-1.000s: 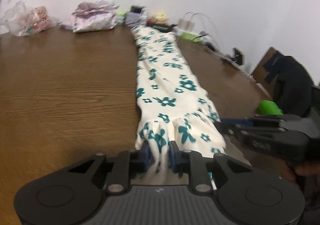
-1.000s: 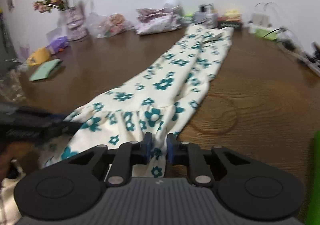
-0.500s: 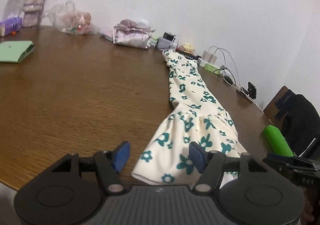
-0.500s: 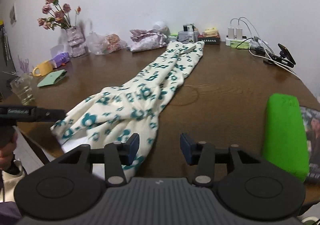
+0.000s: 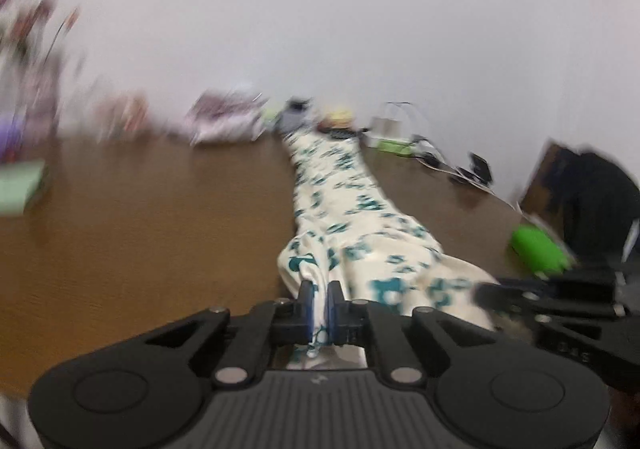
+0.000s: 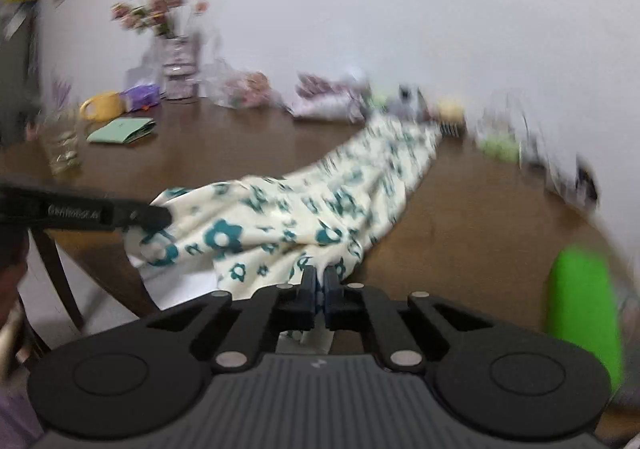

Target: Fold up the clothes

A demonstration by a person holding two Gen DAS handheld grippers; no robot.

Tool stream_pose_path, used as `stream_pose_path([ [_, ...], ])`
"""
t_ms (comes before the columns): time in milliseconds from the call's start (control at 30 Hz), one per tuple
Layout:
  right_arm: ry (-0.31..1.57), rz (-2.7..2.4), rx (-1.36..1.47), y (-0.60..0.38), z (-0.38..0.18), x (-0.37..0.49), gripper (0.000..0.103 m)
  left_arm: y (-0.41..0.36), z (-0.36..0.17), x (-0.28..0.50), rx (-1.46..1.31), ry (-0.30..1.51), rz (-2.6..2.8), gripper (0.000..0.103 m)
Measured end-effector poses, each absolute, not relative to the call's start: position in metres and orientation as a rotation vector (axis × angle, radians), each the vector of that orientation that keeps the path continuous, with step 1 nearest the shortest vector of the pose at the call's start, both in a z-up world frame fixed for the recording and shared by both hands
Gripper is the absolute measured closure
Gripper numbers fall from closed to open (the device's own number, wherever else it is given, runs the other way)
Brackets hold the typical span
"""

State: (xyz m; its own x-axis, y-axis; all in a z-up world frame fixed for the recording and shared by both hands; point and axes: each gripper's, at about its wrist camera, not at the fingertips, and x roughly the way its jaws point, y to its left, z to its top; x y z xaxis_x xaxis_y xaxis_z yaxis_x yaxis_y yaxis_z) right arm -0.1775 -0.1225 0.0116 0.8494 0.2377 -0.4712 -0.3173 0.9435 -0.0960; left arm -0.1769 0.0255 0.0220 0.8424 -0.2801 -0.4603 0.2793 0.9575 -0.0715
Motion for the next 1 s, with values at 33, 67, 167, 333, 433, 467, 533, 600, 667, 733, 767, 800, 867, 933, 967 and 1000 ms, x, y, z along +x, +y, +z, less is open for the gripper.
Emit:
stream_pose_path([
  [33,0.479,0.322,-0.188,-0.117,0.012,-0.176,0.099,0.019,0.018,-0.176,0.016,0.494,-0.308,0.097],
  [67,0.492,0.348,-0.189,-0.113,0.010,-0.173,0.099,0.016,0.011,-0.172,0.008,0.518,-0.320,0.097],
  [167,0.552,0.367,-0.151,-0.108,-0.006,-0.163,0.099,0.017,-0.004,-0.168,-0.042,0.559,-0.322,0.097],
  [333,0.563,0.401,-0.083,-0.114,-0.017,-0.163,0.096,0.018,-0.015,-0.167,-0.050,0.542,-0.361,0.094],
  [433,0.544,0.411,-0.104,-0.113,-0.018,-0.166,0.096,0.012,-0.015,-0.170,-0.001,0.518,-0.380,0.094],
  [467,0.545,0.417,-0.119,-0.112,-0.017,-0.168,0.095,0.014,-0.015,-0.172,0.008,0.513,-0.403,0.089],
  [533,0.543,0.444,-0.154,-0.113,-0.014,-0.174,0.076,0.017,-0.015,-0.178,0.024,0.502,-0.450,0.068],
  [600,0.510,0.478,-0.190,-0.119,-0.009,-0.184,0.047,0.023,-0.014,-0.183,0.050,0.481,-0.508,0.037],
  [667,0.453,0.518,-0.241,-0.125,-0.005,-0.195,0.040,0.031,-0.013,-0.187,0.081,0.455,-0.571,0.027],
  [733,0.403,0.568,-0.306,-0.128,-0.002,-0.205,0.034,0.039,-0.012,-0.189,0.120,0.434,-0.618,0.027],
  [767,0.389,0.588,-0.340,-0.127,-0.001,-0.209,0.032,0.044,-0.011,-0.190,0.143,0.424,-0.637,0.027],
  [800,0.384,0.604,-0.375,-0.125,-0.002,-0.210,0.031,0.049,-0.009,-0.190,0.165,0.414,-0.656,0.026],
  [867,0.386,0.628,-0.429,-0.120,-0.006,-0.210,0.031,0.055,-0.011,-0.189,0.217,0.408,-0.674,0.026],
  [933,0.402,0.644,-0.455,-0.116,-0.013,-0.205,0.033,0.057,-0.014,-0.186,0.259,0.417,-0.653,0.027],
  [967,0.414,0.644,-0.460,-0.115,-0.017,-0.201,0.035,0.056,-0.016,-0.181,0.261,0.438,-0.635,0.030],
  [1000,0.427,0.644,-0.465,-0.114,-0.021,-0.197,0.041,0.056,-0.017,-0.175,0.246,0.470,-0.624,0.033],
])
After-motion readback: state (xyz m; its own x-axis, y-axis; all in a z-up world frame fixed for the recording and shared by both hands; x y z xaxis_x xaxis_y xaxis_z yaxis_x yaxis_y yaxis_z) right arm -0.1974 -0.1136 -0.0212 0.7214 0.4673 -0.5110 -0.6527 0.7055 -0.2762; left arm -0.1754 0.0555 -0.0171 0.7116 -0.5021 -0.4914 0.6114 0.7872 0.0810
